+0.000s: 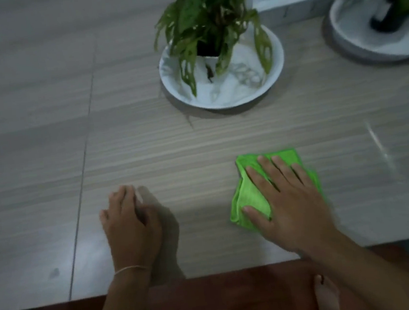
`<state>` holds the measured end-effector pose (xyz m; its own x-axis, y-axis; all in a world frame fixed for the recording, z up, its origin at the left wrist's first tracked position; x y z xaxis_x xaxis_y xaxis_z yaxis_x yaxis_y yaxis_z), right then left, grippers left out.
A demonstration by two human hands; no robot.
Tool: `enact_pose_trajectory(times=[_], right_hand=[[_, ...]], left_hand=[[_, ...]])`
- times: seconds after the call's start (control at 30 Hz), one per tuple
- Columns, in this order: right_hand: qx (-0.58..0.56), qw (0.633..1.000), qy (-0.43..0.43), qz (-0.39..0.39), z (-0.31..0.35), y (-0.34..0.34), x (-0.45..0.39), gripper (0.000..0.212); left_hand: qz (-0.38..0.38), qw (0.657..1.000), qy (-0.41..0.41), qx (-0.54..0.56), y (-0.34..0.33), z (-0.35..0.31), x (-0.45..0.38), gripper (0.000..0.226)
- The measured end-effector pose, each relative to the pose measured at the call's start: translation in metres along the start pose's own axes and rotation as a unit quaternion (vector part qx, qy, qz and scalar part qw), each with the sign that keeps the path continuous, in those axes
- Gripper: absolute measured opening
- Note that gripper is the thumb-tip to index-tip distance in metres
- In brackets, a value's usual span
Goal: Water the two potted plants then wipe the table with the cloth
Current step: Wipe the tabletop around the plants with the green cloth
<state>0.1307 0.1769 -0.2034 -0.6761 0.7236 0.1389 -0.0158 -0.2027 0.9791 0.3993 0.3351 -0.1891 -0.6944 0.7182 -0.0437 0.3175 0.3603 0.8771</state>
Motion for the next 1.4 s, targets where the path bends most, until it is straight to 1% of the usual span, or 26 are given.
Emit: enact_pose_trajectory(times=[0.03,0.1,0.17,0.2,0.27,0.37,0.43,0.53,0.67,0.77,0.87,0.93,1.07,1.17,1.3,1.4], right_hand=[[-0.002,1.000,-0.017,-0.001,-0.021,0.002,0.006,0.080],[0.002,0.999,-0.042,-0.008,-0.060,0.009,0.015,0.081],[0.009,0.998,-0.064,-0.024,-0.102,0.018,0.019,0.081],[0.012,0.996,-0.079,-0.030,-0.125,0.022,0.019,0.081],[0.016,0.993,-0.112,-0.030,-0.174,0.031,0.017,0.082],[0.017,0.991,-0.131,-0.018,-0.224,0.038,0.008,0.083],[0.021,0.994,-0.106,-0.020,-0.232,0.039,0.000,0.083],[0.012,0.998,-0.048,-0.024,-0.227,0.042,-0.018,0.083],[-0.009,0.999,-0.006,-0.034,-0.214,0.050,-0.079,0.083],[-0.039,0.998,-0.002,-0.056,-0.205,0.057,-0.147,0.081],[-0.047,0.998,-0.018,-0.039,-0.207,0.061,-0.209,0.083],[-0.049,0.998,-0.024,-0.034,-0.207,0.065,-0.234,0.083],[-0.058,0.998,-0.030,-0.022,-0.209,0.067,-0.247,0.082],[-0.060,0.998,-0.026,-0.016,-0.208,0.066,-0.246,0.081],[-0.062,0.997,-0.027,-0.039,-0.208,0.066,-0.239,0.078],[-0.062,0.997,-0.037,-0.038,-0.210,0.062,-0.225,0.077]], left_hand=[[0.009,1.000,-0.024,0.018,-0.012,-0.026,0.004,0.058],[0.039,0.994,-0.098,0.040,-0.044,-0.099,0.012,0.060],[0.055,0.980,-0.187,0.042,-0.080,-0.178,0.013,0.058],[0.056,0.974,-0.217,0.040,-0.097,-0.212,0.011,0.056],[0.047,0.970,-0.239,0.016,-0.126,-0.261,-0.003,0.054],[0.035,0.977,-0.210,-0.024,-0.156,-0.297,-0.028,0.056],[0.040,0.981,-0.184,-0.043,-0.166,-0.305,-0.034,0.059],[0.026,0.986,-0.153,-0.060,-0.167,-0.299,-0.035,0.060],[0.035,0.989,-0.138,-0.047,-0.168,-0.293,-0.038,0.062],[0.037,0.989,-0.139,-0.037,-0.166,-0.294,-0.039,0.063],[0.023,0.990,-0.139,-0.025,-0.165,-0.294,-0.039,0.063],[0.011,0.989,-0.146,-0.017,-0.163,-0.296,-0.040,0.062],[-0.005,0.987,-0.159,-0.021,-0.161,-0.299,-0.039,0.061],[-0.013,0.988,-0.154,-0.023,-0.160,-0.298,-0.040,0.062],[-0.016,0.987,-0.159,-0.030,-0.162,-0.297,-0.039,0.062],[-0.005,0.986,-0.161,-0.041,-0.162,-0.296,-0.038,0.063]])
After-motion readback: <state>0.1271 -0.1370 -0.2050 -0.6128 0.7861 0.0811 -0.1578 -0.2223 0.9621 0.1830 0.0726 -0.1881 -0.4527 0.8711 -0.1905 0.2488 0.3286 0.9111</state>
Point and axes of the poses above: each hand's wrist, its own x-axis away from the middle knuckle, its own y-axis out of the back of the hand, z = x × y, the point moved 10 cm from there along -x, towards the middle knuckle, and after that the axes turned 3 degrees about z, right-handed, at the moved point
